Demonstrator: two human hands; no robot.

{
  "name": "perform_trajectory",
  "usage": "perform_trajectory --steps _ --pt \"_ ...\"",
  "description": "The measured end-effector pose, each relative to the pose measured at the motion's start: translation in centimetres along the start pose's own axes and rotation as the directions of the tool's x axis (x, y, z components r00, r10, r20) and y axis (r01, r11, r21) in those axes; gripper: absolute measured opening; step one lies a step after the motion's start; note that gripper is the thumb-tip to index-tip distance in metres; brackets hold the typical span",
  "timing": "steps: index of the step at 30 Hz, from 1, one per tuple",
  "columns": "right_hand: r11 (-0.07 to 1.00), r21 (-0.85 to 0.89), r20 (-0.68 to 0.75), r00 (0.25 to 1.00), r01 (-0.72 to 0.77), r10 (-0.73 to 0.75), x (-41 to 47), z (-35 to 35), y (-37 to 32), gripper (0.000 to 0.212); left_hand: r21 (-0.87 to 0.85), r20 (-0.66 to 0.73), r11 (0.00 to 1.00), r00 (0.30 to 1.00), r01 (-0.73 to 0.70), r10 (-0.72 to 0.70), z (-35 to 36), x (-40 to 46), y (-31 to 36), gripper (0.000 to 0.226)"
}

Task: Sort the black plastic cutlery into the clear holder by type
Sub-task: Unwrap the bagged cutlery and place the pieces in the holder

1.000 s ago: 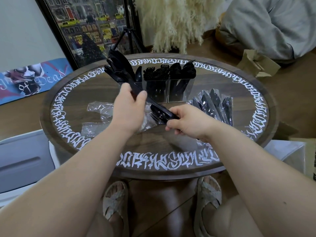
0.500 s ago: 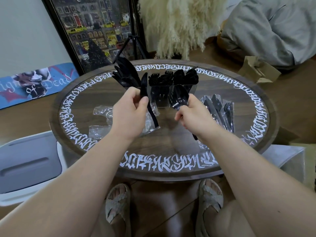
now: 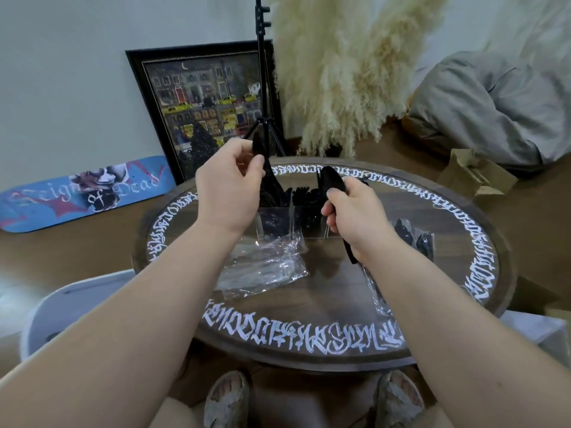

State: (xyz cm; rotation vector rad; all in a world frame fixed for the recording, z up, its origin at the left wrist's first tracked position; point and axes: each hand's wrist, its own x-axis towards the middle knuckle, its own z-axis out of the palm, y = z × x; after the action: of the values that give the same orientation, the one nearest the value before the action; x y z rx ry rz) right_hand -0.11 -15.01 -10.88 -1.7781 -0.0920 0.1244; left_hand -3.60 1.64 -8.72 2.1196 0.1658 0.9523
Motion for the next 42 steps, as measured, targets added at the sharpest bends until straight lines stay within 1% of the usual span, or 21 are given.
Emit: perform_trajectory --steps 4,6,9,11,13,15,16,18,21,23,26,27,29,30,31,32,33,35,37,40,42 --pt "0.999 0.023 -0.008 0.999 -0.042 0.042 0.4 0.7 1.6 0.016 0.065 0.006 0.998 1.0 -0.019 0.018 0.6 1.2 -0.8 0.004" --pt "0.997 0.023 -0.004 0.997 -0.073 0.073 0.1 1.0 3.0 0.02 0.101 0.017 0.995 0.999 -0.029 0.027 1.1 1.3 -1.3 0.004" --pt "0.994 -0.002 0.013 0.994 -0.106 0.106 0.2 1.3 4.2 0.019 0.263 0.1 0.963 0.995 -0.056 0.031 2.0 1.1 -2.2 0.008" --pt "0.996 -0.03 -0.007 0.996 -0.089 0.089 0.6 1.2 4.3 0.02 0.383 0.195 0.921 0.981 -0.064 -0.013 2.7 0.9 -2.9 0.018" --pt "0.997 -0.023 -0.041 0.997 -0.069 0.068 1.1 0.9 4.3 0.02 0.469 0.274 0.877 0.961 -0.106 -0.031 3.2 0.6 -3.7 0.036" --pt "1.0 -0.007 -0.063 0.998 -0.028 0.028 1.4 0.5 4.2 0.017 0.527 0.302 0.829 0.953 -0.185 0.021 3.5 0.4 -4.5 0.055" --pt "1.0 -0.008 -0.067 0.998 -0.005 0.005 1.5 0.4 4.2 0.014 0.55 0.309 0.804 0.949 -0.228 0.058 3.7 0.2 -4.9 0.06" --pt "1.0 -0.013 -0.079 0.997 0.019 -0.02 1.7 0.2 4.2 0.015 0.588 0.362 0.751 0.928 -0.299 0.085 4.1 -0.2 -5.4 0.058" --pt "1.0 0.003 -0.094 0.995 0.025 -0.024 2.0 0.2 4.2 0.015 0.63 0.425 0.701 0.904 -0.333 0.048 4.6 -0.4 -6.1 0.039" --pt "0.999 0.046 -0.088 0.996 0.013 -0.009 2.2 0.1 4.2 0.011 0.618 0.388 0.72 0.919 -0.317 0.071 4.7 -0.6 -6.2 0.033" --pt "0.992 0.124 -0.051 0.999 0.0 0.007 2.2 -0.2 4.1 0.02 0.532 0.274 0.774 0.935 -0.344 0.227 4.9 -1.2 -5.6 0.03" --pt "0.991 0.131 -0.045 0.999 0.012 -0.006 2.2 -0.2 4.0 0.022 0.494 0.255 0.785 0.925 -0.374 0.281 5.1 -1.4 -5.2 0.03" --pt "0.991 0.127 -0.033 0.999 0.038 -0.034 2.2 -0.3 3.7 0.024 0.396 0.284 0.804 0.892 -0.443 0.351 5.5 -1.8 -4.1 0.034" --pt "0.99 0.131 -0.024 0.999 0.044 -0.041 2.1 -0.3 3.5 0.024 0.331 0.33 0.831 0.88 -0.446 0.341 5.6 -2.0 -3.4 0.036" --pt "0.99 0.136 -0.013 0.999 0.047 -0.046 2.0 -0.3 3.4 0.024 0.256 0.385 0.873 0.872 -0.414 0.301 5.8 -2.3 -2.8 0.035" --pt "0.99 0.133 -0.005 0.999 0.052 -0.052 2.0 -0.3 3.3 0.022 0.177 0.43 0.919 0.868 -0.352 0.249 6.0 -2.5 -2.3 0.031" --pt "0.99 0.132 0.003 0.998 0.057 -0.058 1.9 -0.4 3.3 0.022 0.104 0.444 0.952 0.87 -0.286 0.213 6.2 -2.8 -2.1 0.027" --pt "0.988 0.143 0.011 0.998 0.06 -0.062 1.8 -0.4 3.2 0.022 0.037 0.392 0.979 0.904 -0.202 0.172 6.5 -3.0 -1.9 0.017" --pt "0.988 0.146 -0.02 0.999 0.051 -0.049 2.0 -0.5 3.3 0.025 0.051 0.332 0.984 0.932 -0.171 0.145 6.4 -2.6 -1.7 0.008" --pt "0.981 0.19 -0.117 0.993 0.039 -0.017 2.3 -0.8 3.2 0.026 0.09 0.24 0.98 0.959 -0.179 0.153 5.5 -0.9 -1.0 0.005" --pt "0.98 0.196 -0.166 0.986 0.035 -0.002 2.4 -1.2 3.1 0.023 0.125 0.151 0.97 0.971 -0.206 0.187 4.6 0.9 -0.3 0.01"
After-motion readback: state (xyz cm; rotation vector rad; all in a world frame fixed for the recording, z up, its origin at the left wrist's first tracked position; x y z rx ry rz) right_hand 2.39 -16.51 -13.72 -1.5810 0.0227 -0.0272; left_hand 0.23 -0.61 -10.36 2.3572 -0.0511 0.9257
